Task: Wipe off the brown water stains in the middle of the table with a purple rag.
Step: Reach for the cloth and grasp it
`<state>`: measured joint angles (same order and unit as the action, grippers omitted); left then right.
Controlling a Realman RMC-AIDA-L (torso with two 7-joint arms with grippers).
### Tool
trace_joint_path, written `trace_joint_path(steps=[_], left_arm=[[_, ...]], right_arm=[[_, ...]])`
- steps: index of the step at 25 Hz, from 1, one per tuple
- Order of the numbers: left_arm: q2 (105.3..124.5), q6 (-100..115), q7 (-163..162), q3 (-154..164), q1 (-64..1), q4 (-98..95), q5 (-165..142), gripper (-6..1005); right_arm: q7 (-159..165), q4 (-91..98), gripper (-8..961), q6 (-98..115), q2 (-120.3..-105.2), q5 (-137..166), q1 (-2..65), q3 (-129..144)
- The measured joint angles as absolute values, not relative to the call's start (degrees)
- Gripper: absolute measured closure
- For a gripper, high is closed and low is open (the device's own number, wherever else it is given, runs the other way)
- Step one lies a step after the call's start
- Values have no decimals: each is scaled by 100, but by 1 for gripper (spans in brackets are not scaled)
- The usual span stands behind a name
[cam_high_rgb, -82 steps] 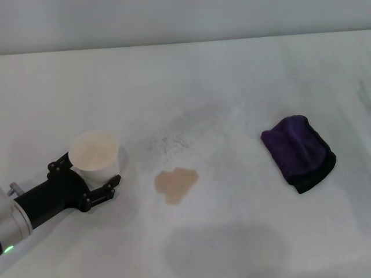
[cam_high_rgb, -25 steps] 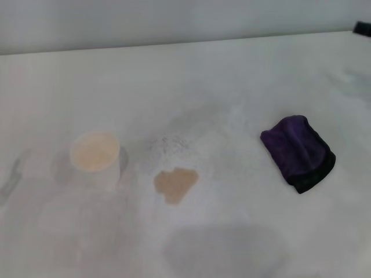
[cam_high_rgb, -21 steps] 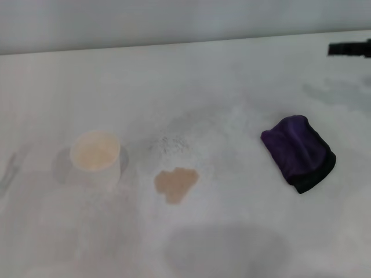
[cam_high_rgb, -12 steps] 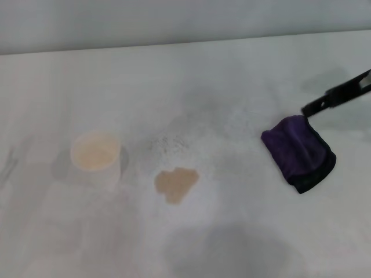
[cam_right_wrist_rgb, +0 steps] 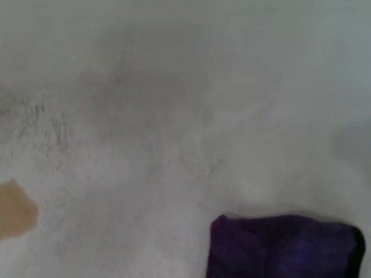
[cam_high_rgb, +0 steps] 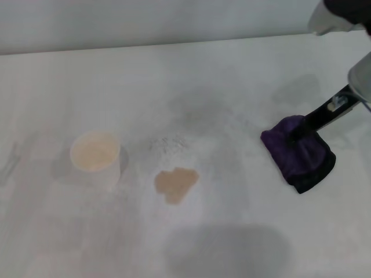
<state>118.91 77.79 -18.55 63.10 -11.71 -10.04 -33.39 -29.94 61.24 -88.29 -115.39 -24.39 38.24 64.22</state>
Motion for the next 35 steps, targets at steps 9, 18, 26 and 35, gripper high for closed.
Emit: trace_joint_path(steps=[9,18,26,35], left_arm=[[11901,7786,-1854,6340,-1163,-996,-3361,123],[11911,7813,-1851,6347,-1135,-985,-3381,124],[11926,7829,-1788,6357,-1133,-940,-3400,125],[11926,7832,-1784,6363,-1145,-868,-3402,126]], right_arm=[[-2988,5225,202,-8300,-11515,-2351,4254,6792],[-2916,4761,236,-8136,-11534,-1965,4541,6933],[-2731,4463,324,-7907,-11550,-1948,4697,7430],[-2715,4471,378,-7914,-11531,-1860,4757,7442]])
